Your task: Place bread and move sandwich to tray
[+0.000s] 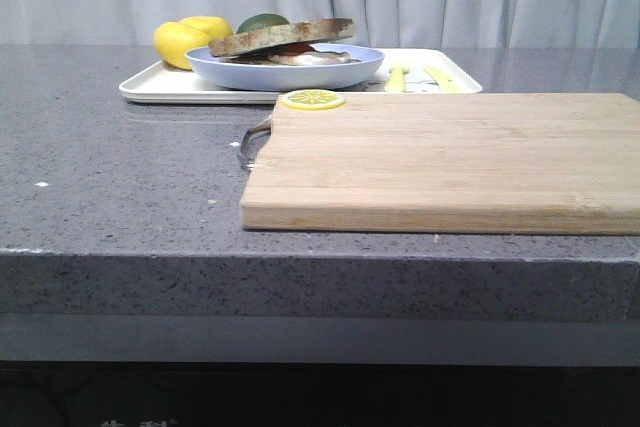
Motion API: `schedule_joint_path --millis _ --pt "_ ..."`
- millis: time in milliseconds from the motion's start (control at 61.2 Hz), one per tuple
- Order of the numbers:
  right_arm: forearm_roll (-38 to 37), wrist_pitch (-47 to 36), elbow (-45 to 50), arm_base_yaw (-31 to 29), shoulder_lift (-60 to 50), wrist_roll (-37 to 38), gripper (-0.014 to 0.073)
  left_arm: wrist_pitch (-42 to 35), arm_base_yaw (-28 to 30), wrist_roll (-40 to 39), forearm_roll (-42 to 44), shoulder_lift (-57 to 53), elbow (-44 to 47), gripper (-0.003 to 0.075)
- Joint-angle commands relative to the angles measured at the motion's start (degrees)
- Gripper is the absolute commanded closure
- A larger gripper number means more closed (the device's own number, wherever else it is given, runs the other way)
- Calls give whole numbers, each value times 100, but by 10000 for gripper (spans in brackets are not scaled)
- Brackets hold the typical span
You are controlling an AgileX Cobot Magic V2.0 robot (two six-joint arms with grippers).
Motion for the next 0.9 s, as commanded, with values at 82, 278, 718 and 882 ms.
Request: schedule_joint_path --millis 82,278,718,882 --pt "54 -1583 404 -15 -184 -478 654 -477 7 -55 0 -117 -2 741" --pt "1200 -2166 1518 -337 -1276 -1288 654 -477 7 -55 0 -117 -2 741" --pt "1329 -834 2321 -948 -2639 -1283 654 -477 7 -55 0 -117 -2 741" --pt "1329 -841 2321 -948 -2639 -1283 654 -477 7 -55 0 -117 -2 741"
